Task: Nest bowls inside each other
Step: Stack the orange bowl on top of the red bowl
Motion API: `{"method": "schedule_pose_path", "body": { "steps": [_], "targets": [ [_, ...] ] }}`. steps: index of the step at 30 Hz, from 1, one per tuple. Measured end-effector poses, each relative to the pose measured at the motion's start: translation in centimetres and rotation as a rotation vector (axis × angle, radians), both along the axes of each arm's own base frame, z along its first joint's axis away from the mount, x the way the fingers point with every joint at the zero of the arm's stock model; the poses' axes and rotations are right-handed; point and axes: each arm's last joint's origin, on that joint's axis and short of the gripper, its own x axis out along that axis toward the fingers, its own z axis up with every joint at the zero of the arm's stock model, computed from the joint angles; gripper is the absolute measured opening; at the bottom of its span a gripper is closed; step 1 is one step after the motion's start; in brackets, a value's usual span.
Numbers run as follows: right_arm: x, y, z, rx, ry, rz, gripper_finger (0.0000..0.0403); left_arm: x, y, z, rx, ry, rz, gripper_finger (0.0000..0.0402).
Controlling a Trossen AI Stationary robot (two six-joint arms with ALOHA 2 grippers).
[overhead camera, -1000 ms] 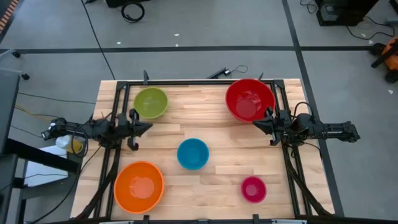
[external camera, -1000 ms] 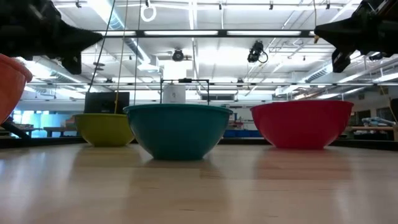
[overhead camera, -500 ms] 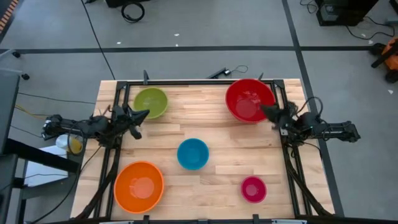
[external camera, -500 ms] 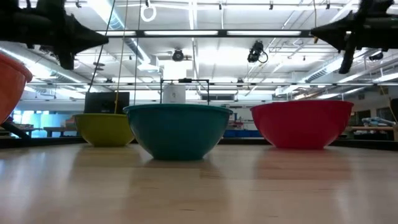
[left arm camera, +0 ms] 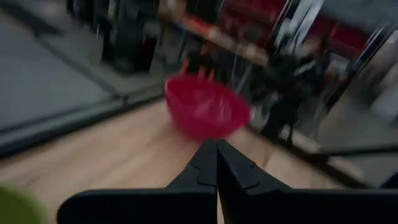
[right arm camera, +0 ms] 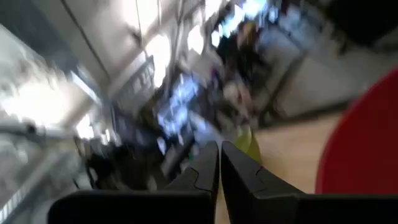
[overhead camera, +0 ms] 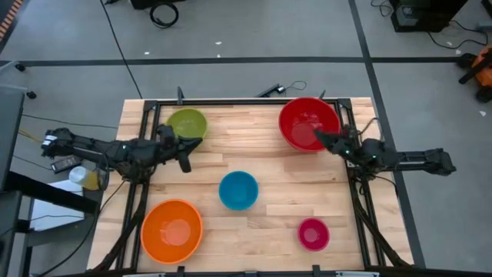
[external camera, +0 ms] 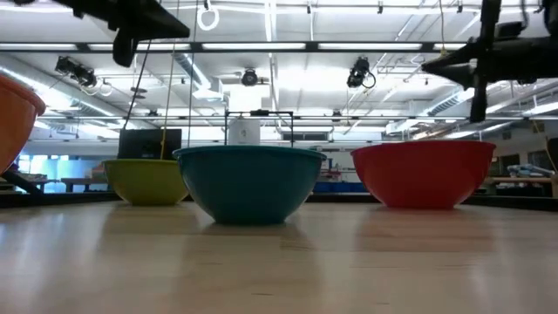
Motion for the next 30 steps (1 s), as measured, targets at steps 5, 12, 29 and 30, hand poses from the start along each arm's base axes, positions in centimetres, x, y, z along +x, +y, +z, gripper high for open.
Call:
{"method": "schedule_pose_path", "body": {
  "steps": [5, 12, 29, 30],
  "targets": [
    [2.8, 0.2, 0.9, -0.01, 0.161, 0.154, 0.0036, 0.9, -0.2, 1.8, -0.073, 0.135, 0.029, 0.0031],
    [9.0, 0.4, 4.3, -0.164, 0.349, 0.21, 0.0061, 0.2, -0.3, 4.1, -0.004, 0.229, -0.024, 0.0078],
    [28.9, 4.3, 5.6, -0.152, 0.448, 0.456, 0.0184, -2.8, -5.4, 1.5, -0.269, 0.571, -0.467, 0.0103],
    [30.0, 4.9, 5.5, -0.157, 0.445, 0.473, 0.0183, -3.1, -5.7, 1.5, -0.28, 0.583, -0.484, 0.0103]
  ]
}}
